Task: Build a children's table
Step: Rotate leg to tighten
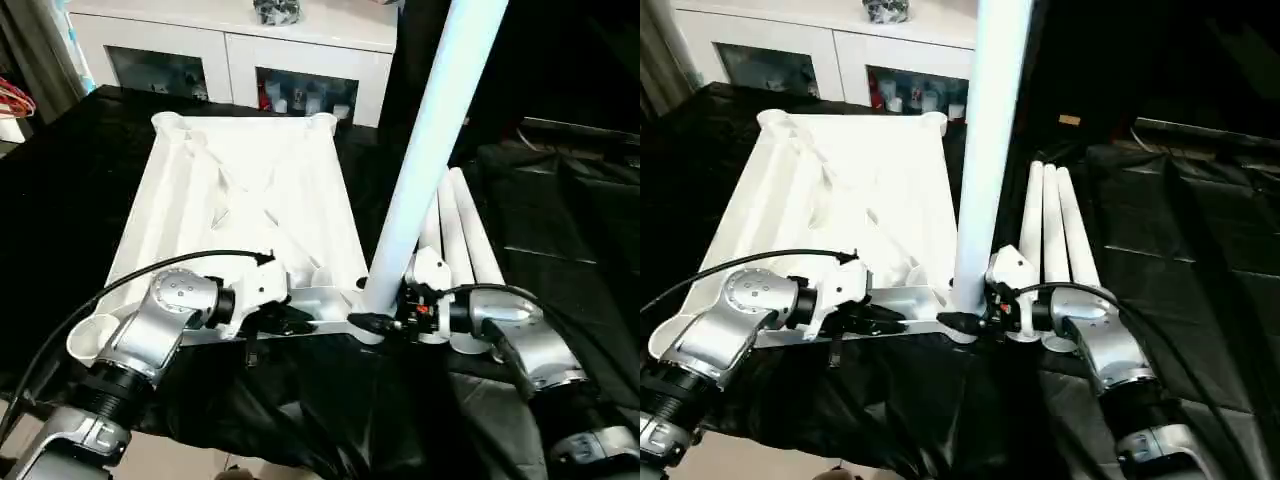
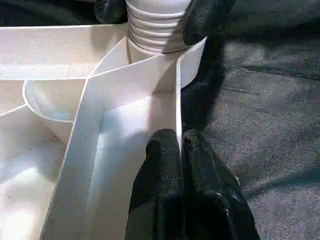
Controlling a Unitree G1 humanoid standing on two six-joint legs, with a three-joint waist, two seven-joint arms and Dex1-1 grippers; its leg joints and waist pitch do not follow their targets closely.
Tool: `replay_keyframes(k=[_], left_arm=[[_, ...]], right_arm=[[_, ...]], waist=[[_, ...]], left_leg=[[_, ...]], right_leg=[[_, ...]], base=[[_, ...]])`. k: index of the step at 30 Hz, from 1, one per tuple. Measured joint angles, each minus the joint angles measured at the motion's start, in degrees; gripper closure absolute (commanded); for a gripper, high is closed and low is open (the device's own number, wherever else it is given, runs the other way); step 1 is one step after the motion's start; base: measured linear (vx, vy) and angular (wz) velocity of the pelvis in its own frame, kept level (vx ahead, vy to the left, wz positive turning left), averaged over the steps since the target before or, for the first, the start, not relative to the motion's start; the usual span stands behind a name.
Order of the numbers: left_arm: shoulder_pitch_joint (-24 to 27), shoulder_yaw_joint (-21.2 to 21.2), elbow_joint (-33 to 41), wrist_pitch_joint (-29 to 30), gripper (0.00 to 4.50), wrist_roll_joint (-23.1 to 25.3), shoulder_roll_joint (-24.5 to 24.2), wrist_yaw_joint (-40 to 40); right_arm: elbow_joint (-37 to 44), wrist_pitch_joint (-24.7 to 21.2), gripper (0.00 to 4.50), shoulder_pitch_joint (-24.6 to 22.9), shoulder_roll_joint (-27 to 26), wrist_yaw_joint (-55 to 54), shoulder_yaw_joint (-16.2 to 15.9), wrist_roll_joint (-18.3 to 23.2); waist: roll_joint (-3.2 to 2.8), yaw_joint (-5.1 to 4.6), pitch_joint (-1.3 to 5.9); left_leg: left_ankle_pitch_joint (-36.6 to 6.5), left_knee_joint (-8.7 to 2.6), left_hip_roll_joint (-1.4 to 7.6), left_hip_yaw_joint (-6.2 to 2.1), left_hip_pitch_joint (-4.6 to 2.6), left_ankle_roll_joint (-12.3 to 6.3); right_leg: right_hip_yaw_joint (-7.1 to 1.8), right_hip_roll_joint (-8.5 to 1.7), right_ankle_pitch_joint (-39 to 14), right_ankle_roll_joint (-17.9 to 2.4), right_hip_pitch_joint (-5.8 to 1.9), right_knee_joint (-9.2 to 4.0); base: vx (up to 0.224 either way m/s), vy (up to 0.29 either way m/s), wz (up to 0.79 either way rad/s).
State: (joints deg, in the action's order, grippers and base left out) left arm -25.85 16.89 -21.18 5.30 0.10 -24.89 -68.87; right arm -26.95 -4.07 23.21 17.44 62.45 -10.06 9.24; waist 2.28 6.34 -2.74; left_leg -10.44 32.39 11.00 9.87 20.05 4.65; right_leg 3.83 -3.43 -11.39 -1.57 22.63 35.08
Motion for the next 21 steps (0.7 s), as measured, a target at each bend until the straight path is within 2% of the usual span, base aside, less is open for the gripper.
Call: replay_keyframes(k=[5, 8, 12, 17, 18, 21], left_arm=[[0.09, -2.33, -1.81, 2.12, 4.5, 2.89, 3.88, 10.94], [0.11, -2.74, -1.73, 4.61, 4.5, 4.17, 6.1, 16.24], [-0.1, -3.61, -0.89, 9.27, 4.5, 6.42, 10.83, 24.87], [0.3, -3.77, 0.86, 11.75, 4.5, 7.3, 14.22, 30.95], [0.37, -3.76, 1.08, 11.75, 4.5, 7.49, 14.33, 31.14], [0.55, -3.71, 1.49, 11.67, 4.5, 7.64, 14.41, 31.86]], right_arm=[[-10.81, 1.79, 1.8, 5.07, -7.68, -15.81, 3.73, -1.13], [-15.8, 2.26, 1.8, 7.85, -10.75, -23.56, 5.27, -1.78], [-23.53, 2.41, 1.8, 13.52, -14.83, -34.91, 8.43, -2.23], [-28.57, 2.93, 1.8, 17.41, -16.35, -41.51, 9.78, -2.55], [-29.13, 3.41, 1.24, 17.56, -16.39, -41.54, 9.95, -2.62], [-30.92, 4.93, 1.04, 18.38, -17.27, -41.57, 11.17, -2.6]], waist=[[0.03, -1.29, 0.01], [-0.03, -1.36, 0.01], [-0.09, -1.38, 0.01], [0.27, -1.06, -0.09], [0.31, -0.97, -0.06], [0.27, -0.86, -0.02]], left_leg=[[0.05, 0.0, 0.0, -0.01, -0.46, 0.12], [0.05, -0.03, -0.01, -0.03, -1.05, 0.12], [0.05, -0.01, -0.07, -0.03, -1.04, 0.12], [0.05, -0.02, -0.07, -0.03, -0.93, 0.12], [0.05, -0.04, -0.07, -0.02, -0.89, 0.12], [0.05, -0.13, -0.05, -0.02, -0.88, 0.12]], right_leg=[[0.02, -0.01, -0.07, 0.14, -0.34, 0.01], [0.04, -0.03, -0.09, 0.17, -0.57, -0.09], [0.02, -0.08, -0.09, 0.17, -0.54, -0.17], [0.0, -0.08, -0.06, 0.18, -0.53, -0.12], [0.0, -0.08, -0.03, 0.18, -0.53, -0.11], [0.0, -0.07, 0.03, 0.08, -0.53, -0.03]], base=[[-0.01, 0.0, -0.01], [0.0, 0.0, 0.0], [0.0, 0.0, 0.0], [0.0, 0.0, 0.0], [0.0, 0.0, 0.0], [0.0, 0.0, 0.0]])
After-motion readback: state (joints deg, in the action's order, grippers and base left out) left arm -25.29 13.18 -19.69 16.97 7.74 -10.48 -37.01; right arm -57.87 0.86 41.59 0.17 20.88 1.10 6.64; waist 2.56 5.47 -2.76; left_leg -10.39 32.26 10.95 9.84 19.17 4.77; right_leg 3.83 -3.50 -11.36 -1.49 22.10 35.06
